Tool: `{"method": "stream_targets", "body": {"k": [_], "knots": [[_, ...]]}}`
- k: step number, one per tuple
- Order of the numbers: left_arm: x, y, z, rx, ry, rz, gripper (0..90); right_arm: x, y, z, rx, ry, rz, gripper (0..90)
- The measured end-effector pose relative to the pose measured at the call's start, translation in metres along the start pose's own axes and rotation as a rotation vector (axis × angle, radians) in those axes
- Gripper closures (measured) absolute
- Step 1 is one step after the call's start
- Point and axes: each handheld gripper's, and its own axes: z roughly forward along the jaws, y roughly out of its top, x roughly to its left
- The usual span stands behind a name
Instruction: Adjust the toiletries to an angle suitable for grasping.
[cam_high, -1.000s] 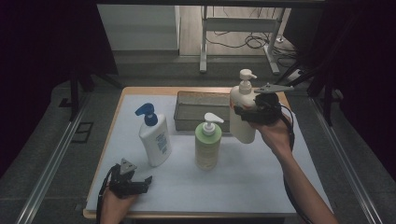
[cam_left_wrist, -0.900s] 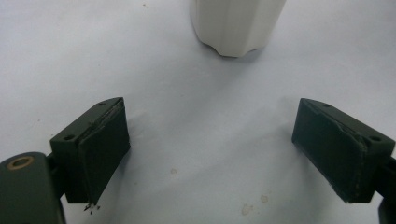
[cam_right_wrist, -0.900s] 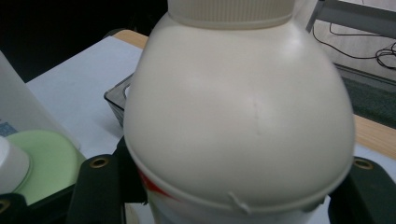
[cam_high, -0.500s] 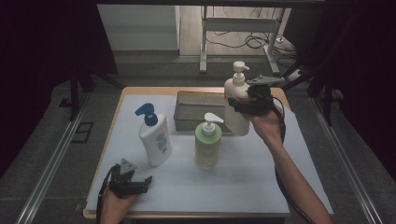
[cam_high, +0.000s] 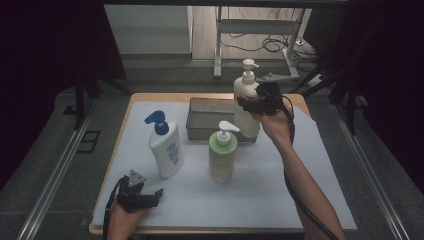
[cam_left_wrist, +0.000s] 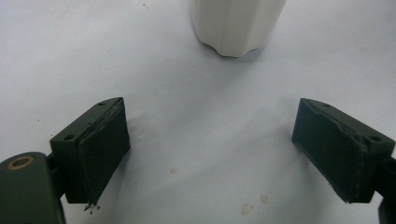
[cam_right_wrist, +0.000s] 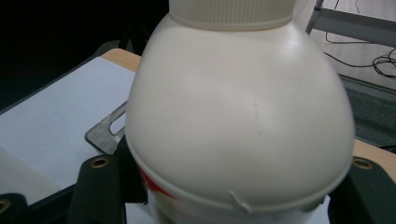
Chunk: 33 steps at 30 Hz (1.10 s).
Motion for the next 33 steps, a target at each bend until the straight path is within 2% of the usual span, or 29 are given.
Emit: {"method": "stream_targets", "body": {"k": [15,25,33], "knots": [[0.000,0.000,0.000,0.000,0.000,0.000,10.7,-0.003,0.009,0.028,-0.011,-0.010,-0.002,37.1],[0.000,0.000,0.000,0.000,-0.001,0.000,10.7,-0.001,0.010,0.056,-0.014,-0.023,0.000,37.1],[0.000,0.000,0.000,0.001,-0.002,0.000,10.7,0.001,0.012,0.072,-0.010,-0.034,0.003,37.1]]}}
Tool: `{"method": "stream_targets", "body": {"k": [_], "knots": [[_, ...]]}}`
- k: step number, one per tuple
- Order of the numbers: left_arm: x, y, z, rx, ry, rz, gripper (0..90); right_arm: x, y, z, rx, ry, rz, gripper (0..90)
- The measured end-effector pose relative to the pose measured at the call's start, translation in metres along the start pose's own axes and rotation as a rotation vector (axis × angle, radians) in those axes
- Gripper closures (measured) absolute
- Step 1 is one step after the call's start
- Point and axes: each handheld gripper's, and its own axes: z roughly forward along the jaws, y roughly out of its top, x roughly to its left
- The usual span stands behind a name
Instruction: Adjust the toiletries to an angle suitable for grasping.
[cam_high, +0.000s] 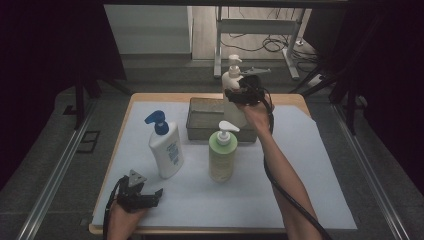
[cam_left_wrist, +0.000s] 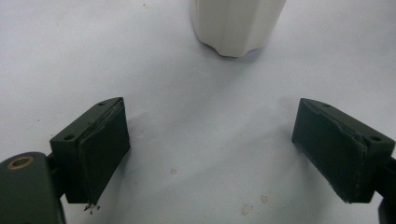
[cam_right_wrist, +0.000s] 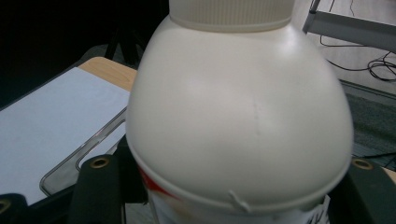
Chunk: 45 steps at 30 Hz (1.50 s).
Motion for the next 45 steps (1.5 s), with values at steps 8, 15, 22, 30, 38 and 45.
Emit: {"method": "stream_targets", "body": {"k": [8,15,22,30,38,45], "knots": [[0.000,0.000,0.000,0.000,0.001,0.000,10.7,0.008,-0.003,0.017,0.005,0.000,-0.013,37.1],[0.000,0.000,0.000,0.000,0.001,0.000,10.7,0.013,-0.009,0.026,0.011,0.010,-0.022,37.0],[0.000,0.000,0.000,0.000,0.001,0.000,10.7,0.015,-0.019,0.031,0.029,0.021,-0.022,37.0],[0.000,0.000,0.000,0.000,0.001,0.000,10.7,0.017,-0.028,0.030,0.043,0.033,-0.013,37.0],[0.000,0.000,0.000,0.001,0.002,0.001,10.7,0.017,-0.034,0.029,0.054,0.035,-0.019,37.0],[0.000,0.000,0.000,0.001,0.002,0.003,10.7,0.019,-0.041,0.025,0.067,0.050,-0.014,36.8]]}}
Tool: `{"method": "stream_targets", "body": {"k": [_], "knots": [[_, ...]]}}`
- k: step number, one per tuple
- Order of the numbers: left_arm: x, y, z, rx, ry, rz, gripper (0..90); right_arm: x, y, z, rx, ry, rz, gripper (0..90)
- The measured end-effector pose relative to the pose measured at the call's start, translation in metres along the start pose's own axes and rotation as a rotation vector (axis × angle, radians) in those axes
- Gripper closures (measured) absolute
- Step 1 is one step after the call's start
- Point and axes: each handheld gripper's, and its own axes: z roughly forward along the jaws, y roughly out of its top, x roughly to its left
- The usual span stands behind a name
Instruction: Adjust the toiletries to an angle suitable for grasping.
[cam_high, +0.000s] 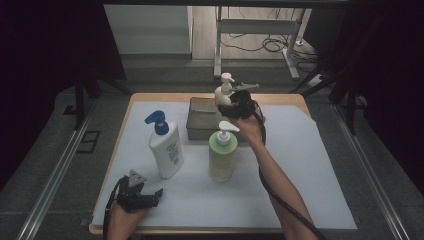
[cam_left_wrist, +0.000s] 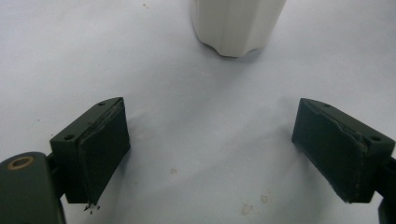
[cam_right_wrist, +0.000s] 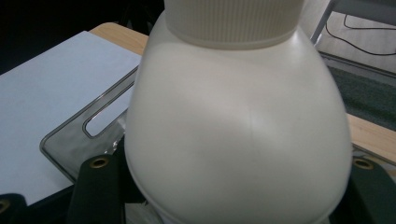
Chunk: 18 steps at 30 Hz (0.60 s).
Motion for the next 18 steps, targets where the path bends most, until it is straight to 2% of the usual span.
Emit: {"method": "stream_targets", "body": {"k": [10,18], "knots": [[0.000,0.000,0.000,-0.001,0.001,-0.002,10.7,0.001,-0.010,-0.002,0.027,0.015,-0.025,36.6],[0.000,0.000,0.000,-0.001,0.001,-0.002,10.7,0.000,-0.013,-0.004,0.018,0.022,-0.025,35.9]]}}
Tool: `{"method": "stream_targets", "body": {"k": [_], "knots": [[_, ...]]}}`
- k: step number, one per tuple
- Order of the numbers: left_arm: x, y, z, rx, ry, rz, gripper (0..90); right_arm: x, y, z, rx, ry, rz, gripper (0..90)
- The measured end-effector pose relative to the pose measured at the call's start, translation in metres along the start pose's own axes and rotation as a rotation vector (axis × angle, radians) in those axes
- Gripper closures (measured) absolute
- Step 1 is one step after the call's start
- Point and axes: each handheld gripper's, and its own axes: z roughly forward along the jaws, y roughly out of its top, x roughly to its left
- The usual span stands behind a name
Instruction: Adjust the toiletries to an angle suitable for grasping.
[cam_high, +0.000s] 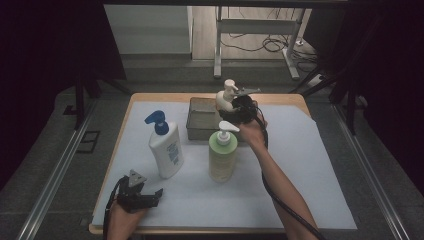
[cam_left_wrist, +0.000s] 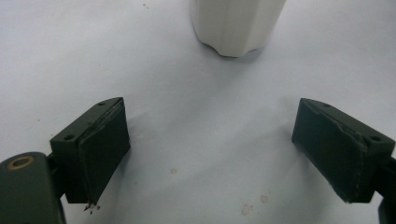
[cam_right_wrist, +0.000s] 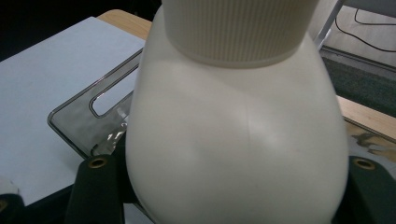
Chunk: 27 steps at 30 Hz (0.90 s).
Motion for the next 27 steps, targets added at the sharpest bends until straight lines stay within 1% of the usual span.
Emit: {"method": "stream_targets", "body": {"k": [5,7,12,17,22,27], "knots": [[0.000,0.000,0.000,0.000,0.000,0.002,10.7,-0.001,0.000,0.000,0.002,0.006,-0.018,35.1],[0.000,0.000,0.000,0.000,-0.001,0.002,10.7,-0.002,-0.001,-0.002,-0.001,0.008,-0.040,34.3],[0.000,0.000,0.000,0.000,0.000,0.002,10.7,-0.003,-0.005,-0.007,-0.010,0.018,-0.050,32.9],[0.000,0.000,0.000,0.000,-0.001,0.000,10.7,-0.005,-0.010,-0.014,-0.005,0.032,-0.043,33.1],[0.000,0.000,0.000,-0.001,0.000,0.000,10.7,-0.007,-0.016,-0.020,0.005,0.045,-0.051,33.4],[0.000,0.000,0.000,-0.001,-0.001,-0.001,10.7,-0.010,-0.024,-0.028,0.023,0.074,-0.033,33.3]]}}
